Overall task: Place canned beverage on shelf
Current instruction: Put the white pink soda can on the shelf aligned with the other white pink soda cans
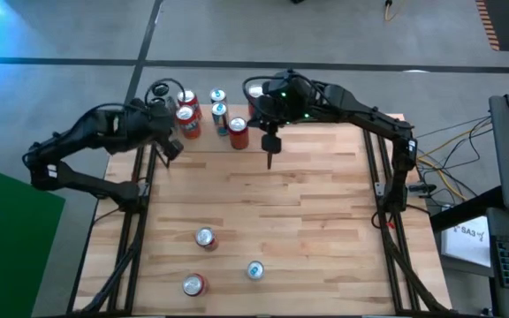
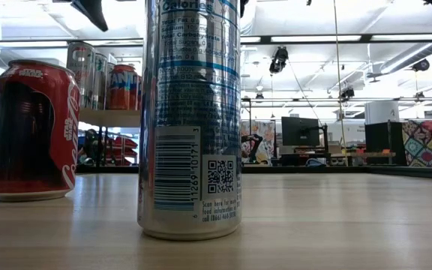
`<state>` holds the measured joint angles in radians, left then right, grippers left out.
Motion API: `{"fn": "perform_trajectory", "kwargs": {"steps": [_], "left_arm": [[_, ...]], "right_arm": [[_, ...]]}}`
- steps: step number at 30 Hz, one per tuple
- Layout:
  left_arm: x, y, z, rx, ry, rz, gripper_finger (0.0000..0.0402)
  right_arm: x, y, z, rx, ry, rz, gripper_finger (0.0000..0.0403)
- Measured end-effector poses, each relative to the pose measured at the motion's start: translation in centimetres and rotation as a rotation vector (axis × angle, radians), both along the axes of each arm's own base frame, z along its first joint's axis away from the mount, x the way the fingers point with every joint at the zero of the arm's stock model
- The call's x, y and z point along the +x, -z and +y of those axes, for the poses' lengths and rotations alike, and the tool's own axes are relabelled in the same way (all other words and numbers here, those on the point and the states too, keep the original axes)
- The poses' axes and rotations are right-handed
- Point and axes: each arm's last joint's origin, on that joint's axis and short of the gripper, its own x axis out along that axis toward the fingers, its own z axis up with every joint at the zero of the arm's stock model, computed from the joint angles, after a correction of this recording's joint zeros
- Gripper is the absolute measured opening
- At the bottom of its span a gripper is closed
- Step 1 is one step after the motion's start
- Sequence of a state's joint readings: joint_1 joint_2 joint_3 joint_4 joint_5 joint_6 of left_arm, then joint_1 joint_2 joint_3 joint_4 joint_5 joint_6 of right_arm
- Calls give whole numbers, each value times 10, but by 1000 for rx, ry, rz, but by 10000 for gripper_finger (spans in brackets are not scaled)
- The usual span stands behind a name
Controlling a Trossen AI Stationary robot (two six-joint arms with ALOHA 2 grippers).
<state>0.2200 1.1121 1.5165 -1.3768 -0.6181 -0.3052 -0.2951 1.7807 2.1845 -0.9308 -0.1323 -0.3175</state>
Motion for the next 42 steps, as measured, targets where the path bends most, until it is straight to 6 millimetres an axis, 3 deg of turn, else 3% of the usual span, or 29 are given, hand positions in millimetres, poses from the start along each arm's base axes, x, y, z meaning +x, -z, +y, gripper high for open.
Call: {"fn": "perform_trajectory", "kwargs": {"steps": [11,24,42], "left_arm": [[-4,-9,23,-190,-66,103,0],[-5,-22,28,-133,-47,123,0],[-6,-11,38,-112,-109,194,0]], "right_arm": [[-12,-5,4,39,13,30,9],[-12,-5,4,59,28,27,9],[-13,-5,4,81,44,28,9]]}}
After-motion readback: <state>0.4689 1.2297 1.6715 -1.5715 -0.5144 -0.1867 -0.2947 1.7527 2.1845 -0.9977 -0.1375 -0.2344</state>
